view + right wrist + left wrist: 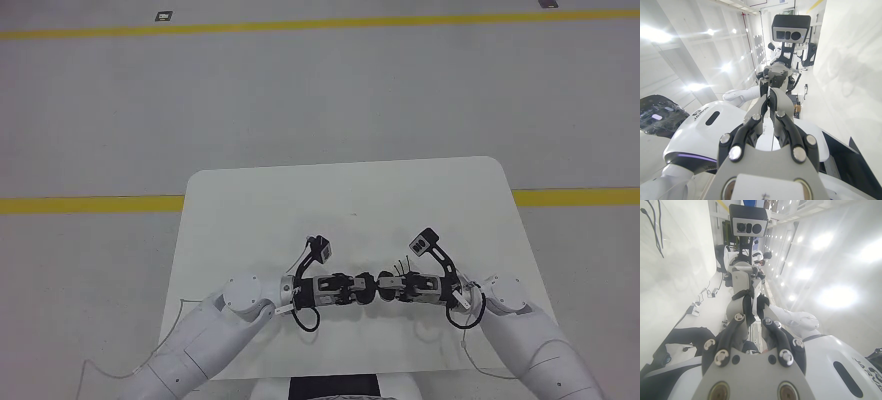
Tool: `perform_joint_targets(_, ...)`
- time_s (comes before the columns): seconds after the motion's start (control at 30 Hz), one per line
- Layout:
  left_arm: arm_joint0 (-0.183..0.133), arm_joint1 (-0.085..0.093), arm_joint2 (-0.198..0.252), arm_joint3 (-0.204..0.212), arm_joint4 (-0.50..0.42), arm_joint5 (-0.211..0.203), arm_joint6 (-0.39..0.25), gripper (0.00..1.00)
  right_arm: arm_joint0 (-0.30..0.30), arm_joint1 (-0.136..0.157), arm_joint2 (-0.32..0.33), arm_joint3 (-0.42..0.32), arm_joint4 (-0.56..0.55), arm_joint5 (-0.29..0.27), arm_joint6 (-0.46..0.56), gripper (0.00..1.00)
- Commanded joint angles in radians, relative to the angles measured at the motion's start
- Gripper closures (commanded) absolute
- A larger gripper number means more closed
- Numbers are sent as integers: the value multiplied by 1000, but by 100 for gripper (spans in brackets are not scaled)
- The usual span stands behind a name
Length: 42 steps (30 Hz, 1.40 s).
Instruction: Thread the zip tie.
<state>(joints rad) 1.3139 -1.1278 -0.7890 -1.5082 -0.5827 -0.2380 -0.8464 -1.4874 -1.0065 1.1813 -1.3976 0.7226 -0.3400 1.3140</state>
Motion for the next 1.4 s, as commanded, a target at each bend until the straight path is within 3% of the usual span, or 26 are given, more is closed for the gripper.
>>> perform_joint_targets(0.0, 0, 0, 1, 0, -1, 0, 1, 91, -1, 0, 1, -1, 0, 0, 2, 100)
perform_joint_targets(0.13, -1, 0, 2, 2, -2, -1, 5, 91, -3, -1, 6, -2, -4, 0, 3, 100)
perform_joint_targets(0.37, -3, 1, 5, 4, -4, -1, 8, 100, -4, -2, 9, -2, -12, 0, 6, 100)
perform_joint_targets(0.8, -7, 1, 11, 7, -5, -1, 12, 100, -10, -6, 20, -5, -15, 0, 14, 100)
perform_joint_targets(0.87, -7, 1, 11, 7, -5, -3, 14, 93, -12, -6, 22, -7, -17, 0, 15, 100)
perform_joint_targets(0.93, -7, 1, 12, 7, -5, -4, 17, 92, -14, -7, 24, -8, -19, 0, 16, 100)
perform_joint_targets(1.37, -5, 4, 11, 7, -10, -7, 18, 100, -14, -10, 25, -10, -27, 0, 17, 100)
